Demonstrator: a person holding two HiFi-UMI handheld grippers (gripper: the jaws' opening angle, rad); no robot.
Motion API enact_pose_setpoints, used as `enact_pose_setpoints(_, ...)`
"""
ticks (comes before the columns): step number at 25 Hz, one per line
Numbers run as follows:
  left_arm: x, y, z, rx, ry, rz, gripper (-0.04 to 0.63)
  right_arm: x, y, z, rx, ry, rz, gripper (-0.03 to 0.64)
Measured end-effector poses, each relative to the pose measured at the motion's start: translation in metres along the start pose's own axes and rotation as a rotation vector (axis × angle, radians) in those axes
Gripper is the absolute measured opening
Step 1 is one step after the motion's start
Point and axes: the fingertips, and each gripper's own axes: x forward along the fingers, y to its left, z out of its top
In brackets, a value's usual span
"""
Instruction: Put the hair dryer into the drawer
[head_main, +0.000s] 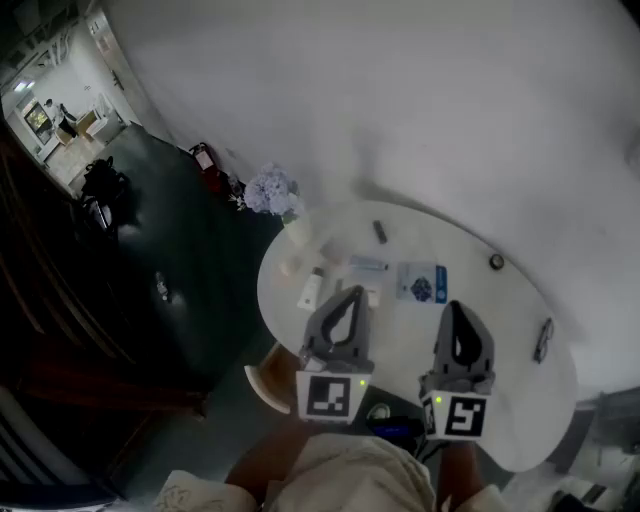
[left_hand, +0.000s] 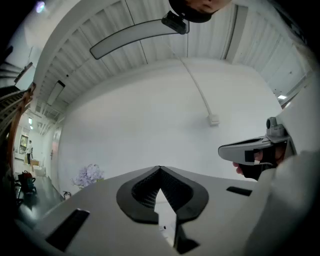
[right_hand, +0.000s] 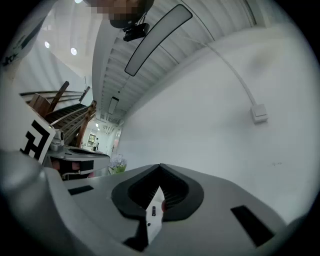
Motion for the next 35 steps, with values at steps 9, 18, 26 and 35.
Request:
enact_pose_setpoints(9,0.000,-0.003,-0.006,-0.032,0.021,0.009,-0.002,0.001,0.000,-0.004,-0.008,0.009,0.016,0.003)
enact_pose_setpoints(18,0.001,-0.002,-0.012,-0.012,0.044,0.008,0.000,0.000,-0.002,-0.004,0.017,-0.004,0.019,0.003)
enact_pose_setpoints(26,0.002,0.001,-0.035,-0.013,0.113,0.015,0.000,0.002,-0.001,-0.008,0.038,-0.010,0.018,0.003)
enact_pose_setpoints(35,0.003,-0.005,-0.080,-0.007,0.232,-0.001,0.000,0.003,-0.004,-0.016,0.039,0.005,0.016,0.003)
